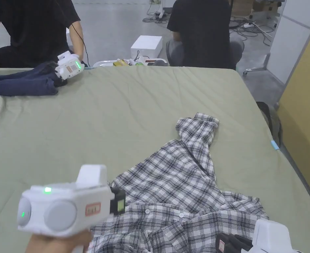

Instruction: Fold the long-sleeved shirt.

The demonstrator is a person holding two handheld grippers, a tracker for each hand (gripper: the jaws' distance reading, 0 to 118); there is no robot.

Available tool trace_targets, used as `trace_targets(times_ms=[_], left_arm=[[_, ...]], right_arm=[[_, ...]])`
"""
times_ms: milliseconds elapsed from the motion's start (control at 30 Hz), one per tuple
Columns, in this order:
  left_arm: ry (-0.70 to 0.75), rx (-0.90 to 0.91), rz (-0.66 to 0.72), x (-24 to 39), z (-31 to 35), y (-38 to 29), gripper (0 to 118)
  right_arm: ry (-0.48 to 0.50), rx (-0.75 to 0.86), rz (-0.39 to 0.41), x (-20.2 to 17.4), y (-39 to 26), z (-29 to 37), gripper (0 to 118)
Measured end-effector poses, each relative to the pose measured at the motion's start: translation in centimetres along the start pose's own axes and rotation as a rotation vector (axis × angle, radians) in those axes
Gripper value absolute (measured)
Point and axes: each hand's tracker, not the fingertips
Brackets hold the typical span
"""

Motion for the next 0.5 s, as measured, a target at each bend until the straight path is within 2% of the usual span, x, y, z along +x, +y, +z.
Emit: trace_targets(times_ms=[100, 133, 333, 433, 500], left_arm=[[0.084, -0.07, -0.052, -1.8, -5.3, 4.4, 101], [0.13, -0.088, -0.064, -2.4, -7.5, 5.5, 106], [0.191, -0.291, -0.168, -5.2, -17.6, 6.4, 104], [0.26, -0.332, -0.131, -6.6, -19.3, 5.0, 98], [0.243, -0.356, -0.068, -7.0, -19.5, 4.1, 96]], right_arm=[[-0.016, -0.01, -0.016, 1.0, 0.0, -0.4, 0], [-0.023, -0.012, -0.026, 1.4, -0.1, -0.5, 0], [-0.084, -0.036, -0.07, 4.5, 0.0, -1.1, 0], [-0.117, -0.039, -0.092, 6.6, 0.9, -1.4, 0], [-0.14, -0.039, -0.097, 8.1, 2.2, -1.9, 0]])
